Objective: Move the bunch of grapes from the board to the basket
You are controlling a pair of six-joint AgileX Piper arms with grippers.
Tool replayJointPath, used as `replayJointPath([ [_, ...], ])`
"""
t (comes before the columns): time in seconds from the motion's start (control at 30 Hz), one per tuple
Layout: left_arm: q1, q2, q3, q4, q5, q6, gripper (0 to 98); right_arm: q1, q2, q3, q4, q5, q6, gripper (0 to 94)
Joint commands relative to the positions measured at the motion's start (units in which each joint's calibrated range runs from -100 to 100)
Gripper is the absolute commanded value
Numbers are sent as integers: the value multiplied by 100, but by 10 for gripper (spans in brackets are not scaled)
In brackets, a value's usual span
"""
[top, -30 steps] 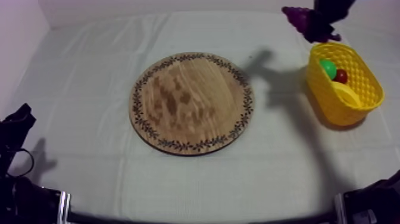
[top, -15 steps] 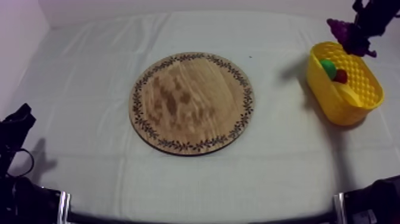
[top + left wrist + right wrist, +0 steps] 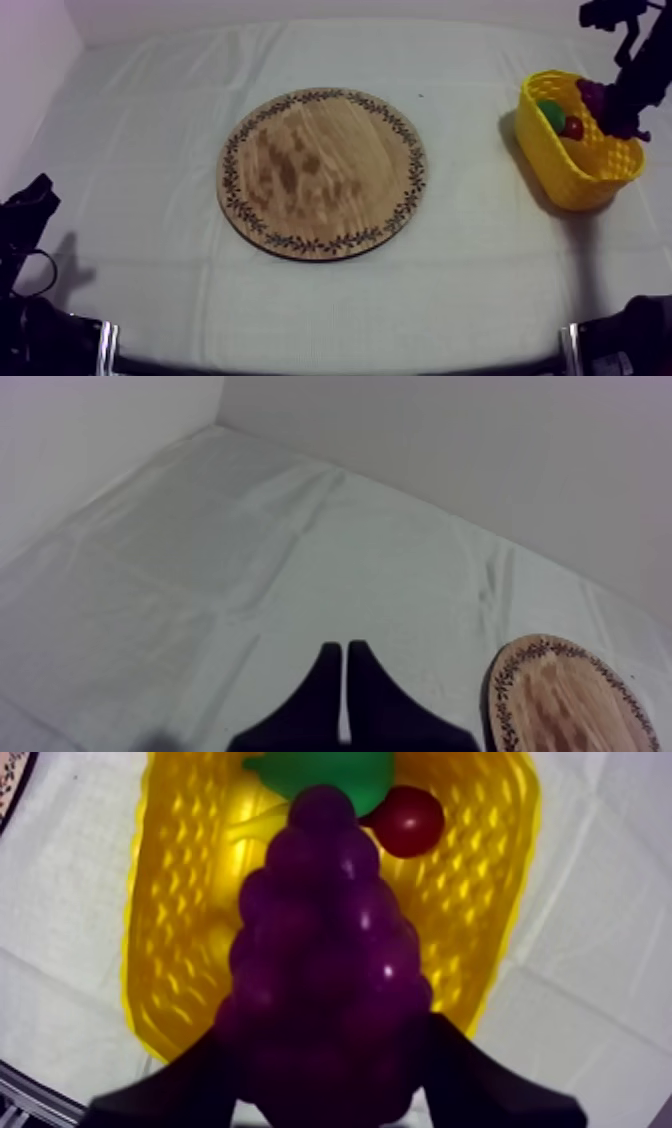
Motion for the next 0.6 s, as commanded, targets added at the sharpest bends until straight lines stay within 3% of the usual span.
replayJointPath([
  [0.0,-1,3,4,1,3,-1,0,-8,35,19,2,-8,-30,399],
  [0.17,-1,3,4,1,3,-1,0,-25,160,56,22,-111,-154,592],
  [0.3,-1,3,4,1,3,-1,0,-34,222,63,28,-164,-228,688],
  [0.4,-1,3,4,1,3,-1,0,-54,234,64,22,-180,-265,717],
  [0.57,-1,3,4,1,3,-1,0,-92,174,65,1,-161,-297,688],
])
